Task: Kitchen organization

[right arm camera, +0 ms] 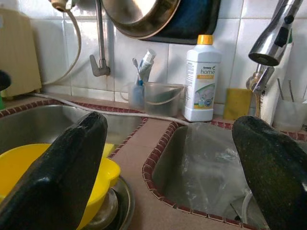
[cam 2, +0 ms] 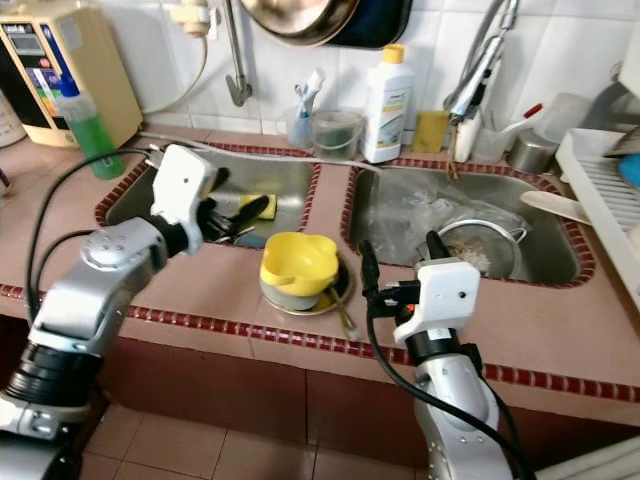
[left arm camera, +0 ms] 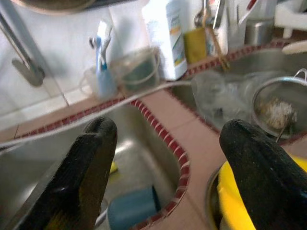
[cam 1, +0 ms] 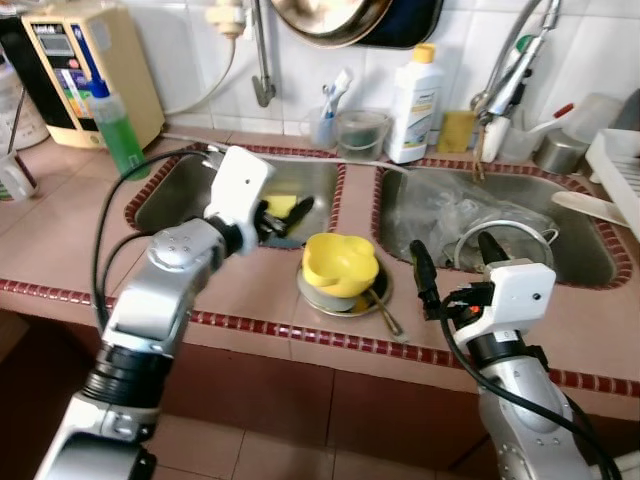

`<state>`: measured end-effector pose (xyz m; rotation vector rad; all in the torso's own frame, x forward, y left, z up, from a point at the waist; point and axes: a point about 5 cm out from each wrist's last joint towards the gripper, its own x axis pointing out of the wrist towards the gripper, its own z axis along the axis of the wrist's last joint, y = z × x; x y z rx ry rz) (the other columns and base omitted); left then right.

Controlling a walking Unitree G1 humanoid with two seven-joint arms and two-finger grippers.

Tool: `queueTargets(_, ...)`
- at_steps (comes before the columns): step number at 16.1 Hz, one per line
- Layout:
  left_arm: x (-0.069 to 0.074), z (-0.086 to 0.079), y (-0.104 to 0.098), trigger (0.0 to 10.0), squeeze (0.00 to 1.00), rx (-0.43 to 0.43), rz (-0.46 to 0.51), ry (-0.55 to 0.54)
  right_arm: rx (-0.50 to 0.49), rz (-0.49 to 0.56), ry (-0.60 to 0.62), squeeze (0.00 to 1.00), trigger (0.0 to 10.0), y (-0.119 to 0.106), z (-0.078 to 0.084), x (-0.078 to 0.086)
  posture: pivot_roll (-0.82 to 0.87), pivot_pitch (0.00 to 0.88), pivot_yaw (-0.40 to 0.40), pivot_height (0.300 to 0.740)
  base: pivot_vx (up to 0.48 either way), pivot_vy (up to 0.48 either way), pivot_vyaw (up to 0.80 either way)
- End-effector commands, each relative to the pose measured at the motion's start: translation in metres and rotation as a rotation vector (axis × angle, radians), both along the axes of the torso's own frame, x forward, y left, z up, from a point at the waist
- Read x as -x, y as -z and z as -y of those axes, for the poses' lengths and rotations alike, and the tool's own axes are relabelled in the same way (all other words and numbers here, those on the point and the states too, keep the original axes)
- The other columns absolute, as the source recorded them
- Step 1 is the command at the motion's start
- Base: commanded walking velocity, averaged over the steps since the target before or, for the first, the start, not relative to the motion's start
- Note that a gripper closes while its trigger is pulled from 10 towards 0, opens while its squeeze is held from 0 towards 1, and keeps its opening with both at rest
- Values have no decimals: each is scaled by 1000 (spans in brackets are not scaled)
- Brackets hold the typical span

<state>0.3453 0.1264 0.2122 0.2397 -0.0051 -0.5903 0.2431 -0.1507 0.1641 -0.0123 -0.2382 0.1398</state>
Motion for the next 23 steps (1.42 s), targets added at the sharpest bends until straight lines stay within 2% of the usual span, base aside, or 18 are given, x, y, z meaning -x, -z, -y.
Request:
queueTargets(1, -4, -3, -5, 10000, 0, -31, -4, 3, 5, -5, -3, 1000, 10000, 0, 4, 2, -175, 0, 35, 740, 0, 0, 0)
queueTargets(4, -9, -2, -7, 10000, 0, -79, -16, 22, -6, -1, -20, 1000, 10000, -1, 5, 3, -180, 0, 40, 740, 0, 0, 0)
queueTargets(6, -11, 5, -7, 10000, 0, -122, -58, 60, 14, -29, -35, 980, 10000, 1, 2, 3, -182, 0, 42, 740, 0, 0, 0)
queueTargets(7, -12, 10, -7, 10000, 0, -135, -77, 69, 24, -35, -55, 0, 10000, 1, 0, 4, -182, 0, 42, 740, 0, 0, 0)
queueTargets(9, -13, 22, -10, 10000, 0, -165, -96, 101, 21, -53, -125, 0, 10000, 3, -5, 7, -185, 0, 48, 740, 0, 0, 0)
queueTargets(11, -14, 36, -10, 10000, 0, -177, -123, 129, 22, -63, -147, 0, 10000, 3, -4, 10, -188, 0, 52, 740, 0, 0, 0)
queueTargets(13, -17, 46, -6, 10000, 0, -139, -215, 114, 22, -113, -159, 0, 10000, 9, 1, 16, -207, 0, 57, 740, 0, 0, 0)
queueTargets(14, -16, 60, -9, 10000, 0, -136, -253, 149, 34, -144, -181, 0, 10000, 13, 3, 24, -218, 0, 61, 740, 0, 0, 0)
queueTargets(18, -18, 73, -12, 10000, 0, -133, -316, 169, 12, -163, -210, 0, 10000, 12, 1, 30, -221, 2, 67, 740, 0, 0, 0)
queueTargets(20, -25, 82, -14, 10000, 0, -173, -337, 107, -8, -162, -235, 0, 10000, 8, -5, 32, -224, 5, 82, 740, 0, 0, 0)
queueTargets(23, -36, 87, -10, 10000, 0, -231, -344, -26, -61, -147, -256, 0, 10000, 3, -16, 33, -226, 1, 96, 740, 0, 0, 0)
